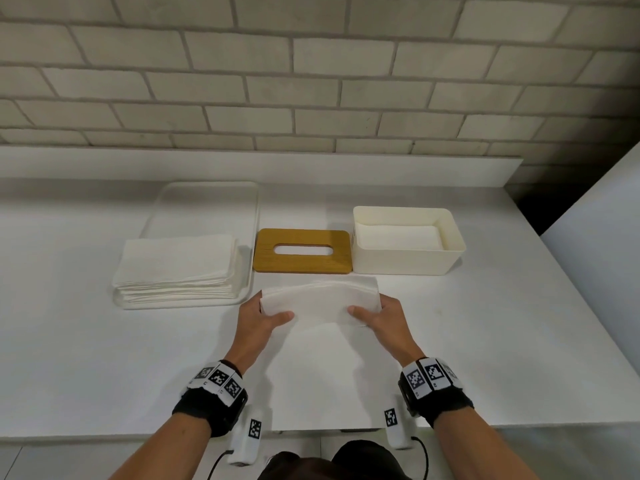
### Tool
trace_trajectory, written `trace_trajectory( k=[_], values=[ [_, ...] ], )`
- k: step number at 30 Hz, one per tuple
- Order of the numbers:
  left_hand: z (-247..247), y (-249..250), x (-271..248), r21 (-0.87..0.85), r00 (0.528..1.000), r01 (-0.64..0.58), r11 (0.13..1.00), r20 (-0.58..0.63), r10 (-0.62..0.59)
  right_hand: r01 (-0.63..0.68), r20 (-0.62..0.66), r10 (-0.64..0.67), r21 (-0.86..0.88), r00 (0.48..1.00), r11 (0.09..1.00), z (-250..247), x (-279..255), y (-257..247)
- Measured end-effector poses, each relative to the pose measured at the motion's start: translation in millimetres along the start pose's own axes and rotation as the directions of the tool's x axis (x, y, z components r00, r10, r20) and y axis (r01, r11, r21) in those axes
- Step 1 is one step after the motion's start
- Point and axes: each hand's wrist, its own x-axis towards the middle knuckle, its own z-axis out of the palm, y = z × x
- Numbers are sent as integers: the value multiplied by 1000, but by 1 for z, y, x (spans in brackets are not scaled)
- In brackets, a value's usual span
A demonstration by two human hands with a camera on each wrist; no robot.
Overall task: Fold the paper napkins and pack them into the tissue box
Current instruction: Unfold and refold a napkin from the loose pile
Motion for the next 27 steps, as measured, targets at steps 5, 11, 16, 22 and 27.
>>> trace_trajectory(
  k=[5,11,16,22,27],
  values=[
    [-2,-4,5,-11,1000,23,1000,-17,-23,33,17,-34,24,999,999,5,-2,-6],
    [-6,-3,3,17,999,-31,999,-9,31,202,5,-202,-47,979,978,1,-4,-14],
    [-3,0,4,-6,995,-99,995,10,99,321,39,-319,-76,947,944,4,-6,-17],
    [-2,2,3,60,982,-190,980,8,190,485,52,-487,-234,872,843,2,-3,-21],
    [-3,0,3,18,988,-151,988,13,151,491,56,-499,-301,865,817,-1,-1,-20]
  ],
)
